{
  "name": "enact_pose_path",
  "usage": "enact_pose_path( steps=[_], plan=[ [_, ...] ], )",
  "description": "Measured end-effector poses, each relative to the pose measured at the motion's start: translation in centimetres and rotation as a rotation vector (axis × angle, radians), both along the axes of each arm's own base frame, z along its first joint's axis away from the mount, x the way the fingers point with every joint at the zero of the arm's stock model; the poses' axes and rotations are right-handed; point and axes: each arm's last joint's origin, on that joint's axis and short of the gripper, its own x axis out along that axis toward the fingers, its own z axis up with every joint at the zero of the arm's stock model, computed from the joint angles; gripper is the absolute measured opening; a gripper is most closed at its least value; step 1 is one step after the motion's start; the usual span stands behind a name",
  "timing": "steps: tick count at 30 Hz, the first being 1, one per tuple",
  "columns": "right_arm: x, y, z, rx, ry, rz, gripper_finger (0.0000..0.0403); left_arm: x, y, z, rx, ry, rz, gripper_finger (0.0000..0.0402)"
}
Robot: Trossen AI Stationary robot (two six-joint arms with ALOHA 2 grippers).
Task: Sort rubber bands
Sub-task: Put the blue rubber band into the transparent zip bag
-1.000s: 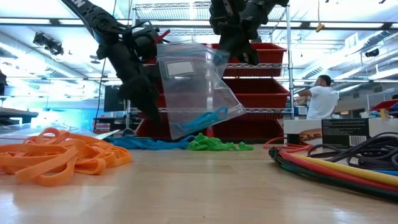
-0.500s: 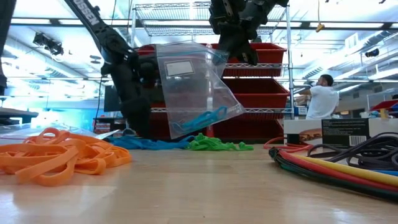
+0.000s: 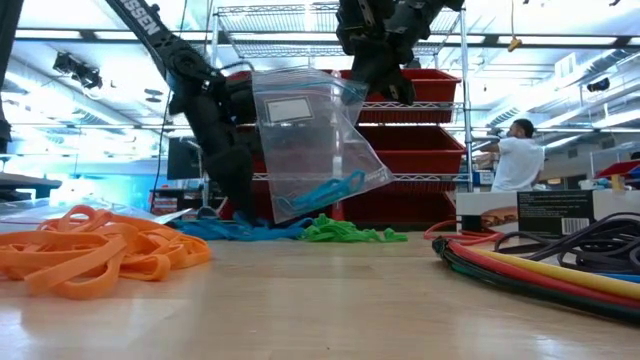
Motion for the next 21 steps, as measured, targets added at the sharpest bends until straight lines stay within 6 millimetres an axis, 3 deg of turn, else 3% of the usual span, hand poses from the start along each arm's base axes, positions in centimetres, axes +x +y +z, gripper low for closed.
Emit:
enact_pose_path(
  steps=[9,14,21],
  plan=[
    [0.0,0.1,0.0,0.001,0.003,0.002,0.0000,0.8,-2.0,4.2,0.026,-0.006,-0.063,0.0002],
    [0.0,0.1,0.0,0.019,0.006,-0.020,0.0000,0.8,-4.2,8.8,0.107,-0.086,-0.104,0.0001],
    [-0.1,-0.1,0.0,0.083,0.011,-0.069,0.0000,-0.3,-9.4,15.2,0.334,-0.227,-0.163,0.0001]
  ],
)
